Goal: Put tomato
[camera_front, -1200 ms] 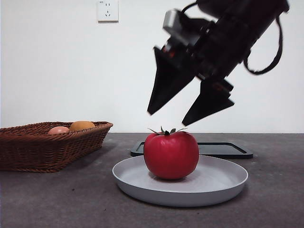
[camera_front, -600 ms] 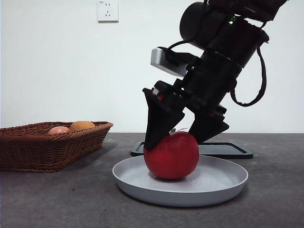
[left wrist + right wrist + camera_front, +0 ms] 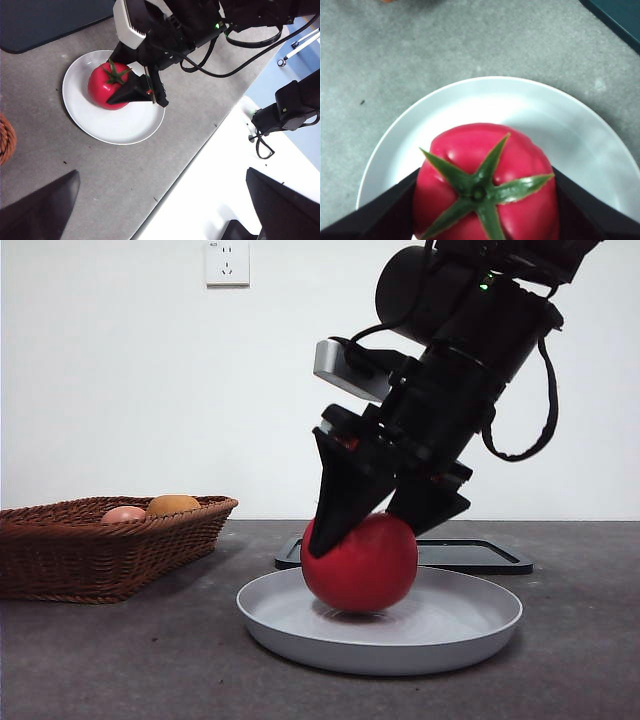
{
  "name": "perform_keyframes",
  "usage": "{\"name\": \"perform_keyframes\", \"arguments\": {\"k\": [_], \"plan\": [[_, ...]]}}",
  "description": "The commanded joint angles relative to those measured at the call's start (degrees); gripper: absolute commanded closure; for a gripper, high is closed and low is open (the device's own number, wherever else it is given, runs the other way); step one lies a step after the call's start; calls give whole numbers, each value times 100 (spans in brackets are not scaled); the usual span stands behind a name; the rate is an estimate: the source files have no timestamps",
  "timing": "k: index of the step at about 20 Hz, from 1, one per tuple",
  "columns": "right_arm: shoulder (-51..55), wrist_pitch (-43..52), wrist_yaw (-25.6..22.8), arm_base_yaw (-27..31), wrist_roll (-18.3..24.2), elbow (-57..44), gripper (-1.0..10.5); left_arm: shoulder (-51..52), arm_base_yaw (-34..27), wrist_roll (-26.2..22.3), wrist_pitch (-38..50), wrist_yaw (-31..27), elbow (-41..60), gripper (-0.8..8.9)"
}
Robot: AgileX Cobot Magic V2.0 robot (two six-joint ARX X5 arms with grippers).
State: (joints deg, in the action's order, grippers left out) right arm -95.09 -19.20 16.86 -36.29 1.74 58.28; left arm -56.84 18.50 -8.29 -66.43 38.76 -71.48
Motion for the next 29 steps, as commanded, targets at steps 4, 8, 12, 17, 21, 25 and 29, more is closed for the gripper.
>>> {"name": "perform_keyframes", "arguments": {"k": [4,8,12,17,21,25,29], "plan": [[308,-192,-398,22,22,870,789,-44,11,-90,39,24,-111,291],[179,-61,-804,372,26,1558,789,-44,11,-90,39,24,-111,291],[-389,-2,-789,946,26,2173,789,-44,11,-90,44,24,-111,291],[-1569,-13,-726,1445,50,3093,789,-44,11,-90,37,24,-111,291],[-2280,-4,-623,1558,70,3563,789,-44,11,-90,24,24,-111,291],[-2638,52,-632,1582,153,3633,789,-44,11,-90,24,24,-111,291],[-2817,24,-638,1585,195,3633,789,-44,11,-90,22,24,-111,291]]}}
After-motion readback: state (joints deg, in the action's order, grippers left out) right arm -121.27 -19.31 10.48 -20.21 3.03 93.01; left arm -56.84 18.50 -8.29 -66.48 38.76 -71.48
